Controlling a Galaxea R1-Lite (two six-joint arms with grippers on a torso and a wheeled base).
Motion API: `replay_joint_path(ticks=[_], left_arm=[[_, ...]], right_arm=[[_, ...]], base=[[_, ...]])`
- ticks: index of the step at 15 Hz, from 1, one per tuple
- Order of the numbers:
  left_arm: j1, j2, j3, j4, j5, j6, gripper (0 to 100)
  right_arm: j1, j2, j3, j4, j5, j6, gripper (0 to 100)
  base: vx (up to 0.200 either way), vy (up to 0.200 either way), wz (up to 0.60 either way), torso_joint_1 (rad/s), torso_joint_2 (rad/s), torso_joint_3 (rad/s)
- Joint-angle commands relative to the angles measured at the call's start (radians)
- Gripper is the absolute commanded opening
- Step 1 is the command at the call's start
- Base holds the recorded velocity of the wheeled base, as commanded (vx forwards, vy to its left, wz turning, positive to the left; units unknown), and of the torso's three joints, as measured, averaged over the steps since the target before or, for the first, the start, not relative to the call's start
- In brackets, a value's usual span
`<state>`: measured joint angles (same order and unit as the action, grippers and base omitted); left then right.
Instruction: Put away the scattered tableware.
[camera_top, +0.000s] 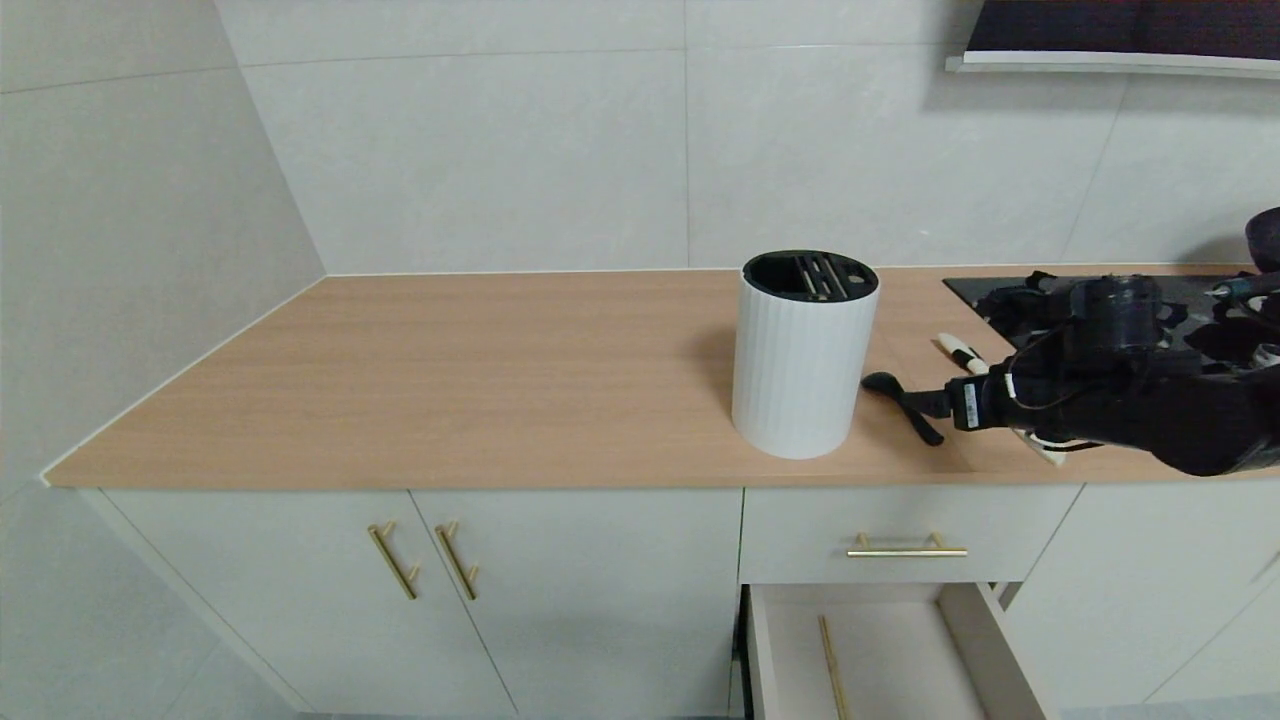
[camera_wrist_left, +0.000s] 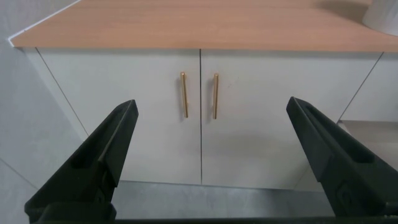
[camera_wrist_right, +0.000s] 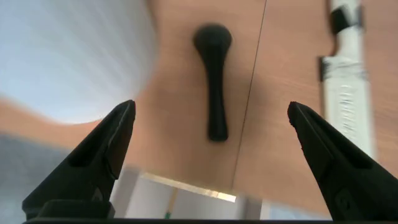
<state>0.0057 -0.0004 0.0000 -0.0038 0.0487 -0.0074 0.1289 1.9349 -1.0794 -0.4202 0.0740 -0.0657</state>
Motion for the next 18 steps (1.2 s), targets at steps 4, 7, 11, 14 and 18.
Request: replay_joint_path(ticks=[4,7,11,14,18], left_arm=[[0.0,0.0,0.0,-0.001,0.0,0.0,100],[0.0,0.0,0.0,-0.001,0.0,0.0,100],[0.0,0.0,0.0,-0.001,0.0,0.0,100],[0.002,0.0,0.0,-0.001,0.0,0.0,100],[0.0,0.0,0.0,-0.001,0.0,0.0,100]], right_arm=[[-0.006,0.133,-0.025,-0.054,0.001,0.007,100],[-0.003,0.151,-0.03,-0.074,0.0,0.009,100],[0.024,0.185,-0.037,-0.109,-0.005,0.053,100],[0.026,0.2,-0.042,-0.135,-0.01,0.055,100],[0.026,0.222,-0.054,-0.141,-0.02,0.057,100]], base=[[0.0,0.0,0.0,0.0,0.0,0.0],[0.0,0.0,0.0,0.0,0.0,0.0],[0.0,0.0,0.0,0.0,0.0,0.0],[0.0,0.0,0.0,0.0,0.0,0.0],[0.0,0.0,0.0,0.0,0.0,0.0]])
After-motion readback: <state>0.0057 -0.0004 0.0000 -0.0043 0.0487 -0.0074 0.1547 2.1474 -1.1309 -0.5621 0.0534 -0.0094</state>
